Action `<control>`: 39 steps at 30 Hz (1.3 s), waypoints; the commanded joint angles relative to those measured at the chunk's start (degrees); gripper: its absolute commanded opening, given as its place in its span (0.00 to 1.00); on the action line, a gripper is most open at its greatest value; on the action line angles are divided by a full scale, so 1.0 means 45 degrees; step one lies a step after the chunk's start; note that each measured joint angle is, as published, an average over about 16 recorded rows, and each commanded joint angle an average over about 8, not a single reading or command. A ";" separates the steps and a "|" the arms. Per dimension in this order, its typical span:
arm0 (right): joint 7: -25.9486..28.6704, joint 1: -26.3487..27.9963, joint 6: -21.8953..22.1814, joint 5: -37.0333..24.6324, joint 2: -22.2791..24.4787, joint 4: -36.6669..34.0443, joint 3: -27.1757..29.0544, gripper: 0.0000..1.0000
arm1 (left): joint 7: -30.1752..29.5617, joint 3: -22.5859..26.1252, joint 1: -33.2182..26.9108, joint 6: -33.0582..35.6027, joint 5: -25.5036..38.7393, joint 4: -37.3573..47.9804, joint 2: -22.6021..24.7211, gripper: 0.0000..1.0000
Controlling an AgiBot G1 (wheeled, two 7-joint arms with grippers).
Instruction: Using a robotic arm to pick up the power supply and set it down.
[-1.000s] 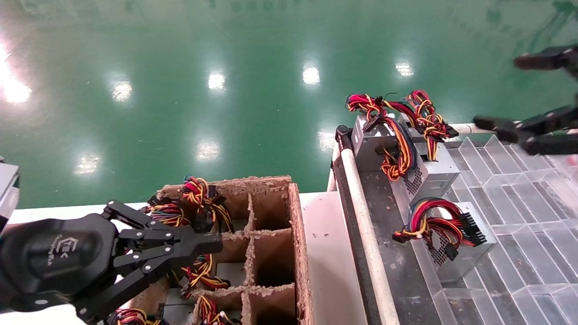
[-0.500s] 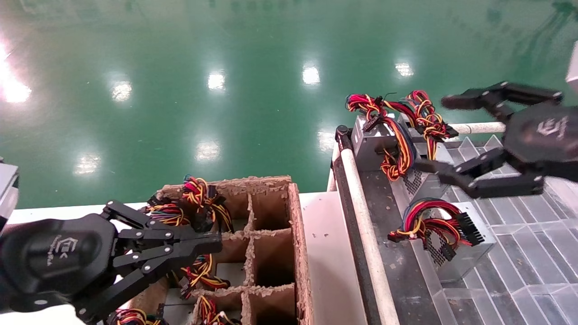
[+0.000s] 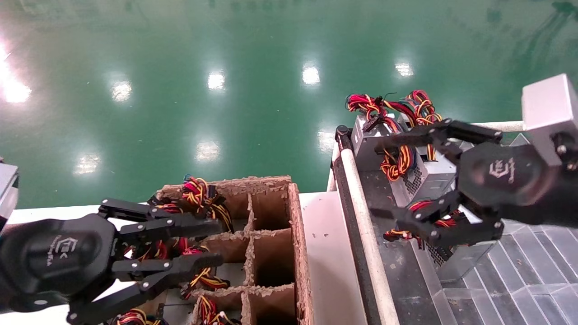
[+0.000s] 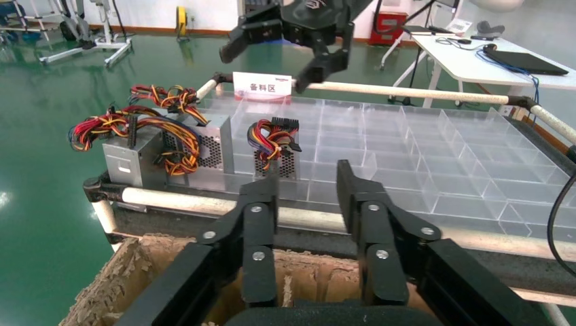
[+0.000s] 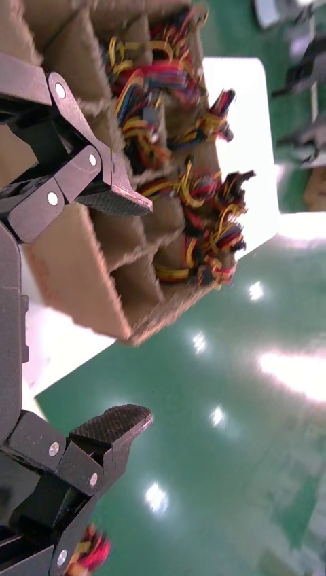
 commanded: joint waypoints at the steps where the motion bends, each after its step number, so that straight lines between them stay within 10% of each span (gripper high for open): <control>1: -0.0084 -0.0345 -0.0198 0.0105 -0.0178 -0.0032 0.0303 1.00 | 0.0000 0.0000 0.0000 0.0000 0.0000 0.0000 0.0000 1.00; 39: -0.1240 -0.5117 -0.2946 0.1590 -0.2642 -0.0483 0.4507 1.00 | 0.0001 -0.0001 0.0003 -0.0003 -0.0002 0.0002 -0.0001 1.00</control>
